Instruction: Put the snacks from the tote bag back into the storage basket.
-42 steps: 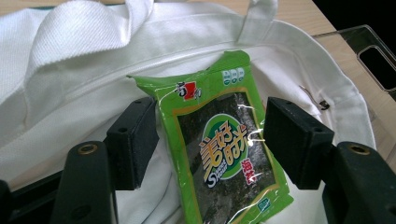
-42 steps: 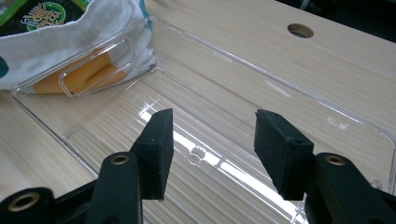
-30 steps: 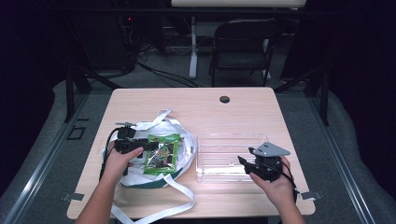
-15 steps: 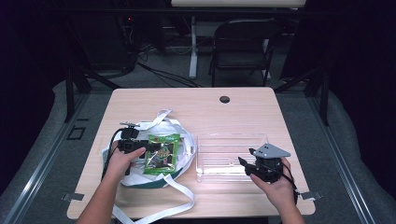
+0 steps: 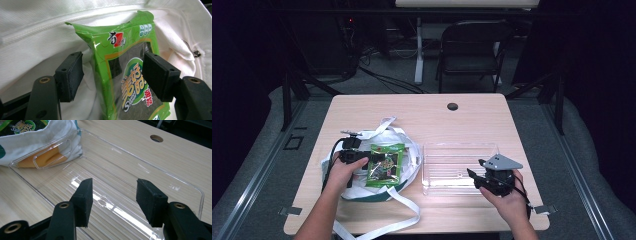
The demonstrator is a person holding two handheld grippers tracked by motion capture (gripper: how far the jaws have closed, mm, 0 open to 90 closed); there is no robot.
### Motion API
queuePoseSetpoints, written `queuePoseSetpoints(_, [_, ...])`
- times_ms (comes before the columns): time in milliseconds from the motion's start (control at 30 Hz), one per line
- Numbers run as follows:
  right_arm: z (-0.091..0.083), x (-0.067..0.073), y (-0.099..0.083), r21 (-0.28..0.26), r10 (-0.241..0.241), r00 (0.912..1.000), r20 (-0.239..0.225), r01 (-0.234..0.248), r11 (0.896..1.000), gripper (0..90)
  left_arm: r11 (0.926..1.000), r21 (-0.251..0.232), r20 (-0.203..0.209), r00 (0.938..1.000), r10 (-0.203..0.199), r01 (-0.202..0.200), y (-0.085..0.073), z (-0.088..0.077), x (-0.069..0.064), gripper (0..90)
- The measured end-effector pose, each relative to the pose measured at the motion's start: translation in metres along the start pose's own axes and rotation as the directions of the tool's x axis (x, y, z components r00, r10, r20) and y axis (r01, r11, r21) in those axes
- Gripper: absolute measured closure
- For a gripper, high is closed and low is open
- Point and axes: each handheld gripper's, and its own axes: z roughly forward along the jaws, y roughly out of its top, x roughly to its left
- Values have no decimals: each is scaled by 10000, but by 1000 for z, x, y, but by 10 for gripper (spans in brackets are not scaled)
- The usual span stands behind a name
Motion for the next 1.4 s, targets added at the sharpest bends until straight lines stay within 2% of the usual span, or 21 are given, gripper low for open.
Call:
queuePoseSetpoints(333, [-3, -1, -3, 31, 56, 9999, 89, -56, 10000, 475, 9988, 411, 49, 9996, -285, 283, 1, 10, 1, 342])
queuePoseSetpoints(667, [-3, 1, -3, 61, -19, 10000, 47, 18, 10000, 475, 9959, 603, 665, 9952, -715, 675, 0, 15, 1, 356])
queuePoseSetpoints(867, [-4, 0, -4, 67, -26, 10000, 62, 25, 10000, 475, 9964, 652, 624, 9964, -574, 533, 0, 18, 0, 371])
queuePoseSetpoints(1067, [-4, 0, -4, 57, -39, 10000, 78, 38, 10000, 475, 9971, 669, 502, 9979, -401, 367, 0, 16, -1, 438])
queuePoseSetpoints(1333, [-2, 0, -4, 35, -25, 10000, 60, 25, 10000, 475, 9991, 348, 889, 9957, -258, 228, 0, 9, -2, 556])
queuePoseSetpoints(1400, [-2, -1, -4, 52, -27, 10000, 29, 27, 10000, 475, 9992, 278, 1034, 9941, -322, 294, 0, 6, -2, 584])
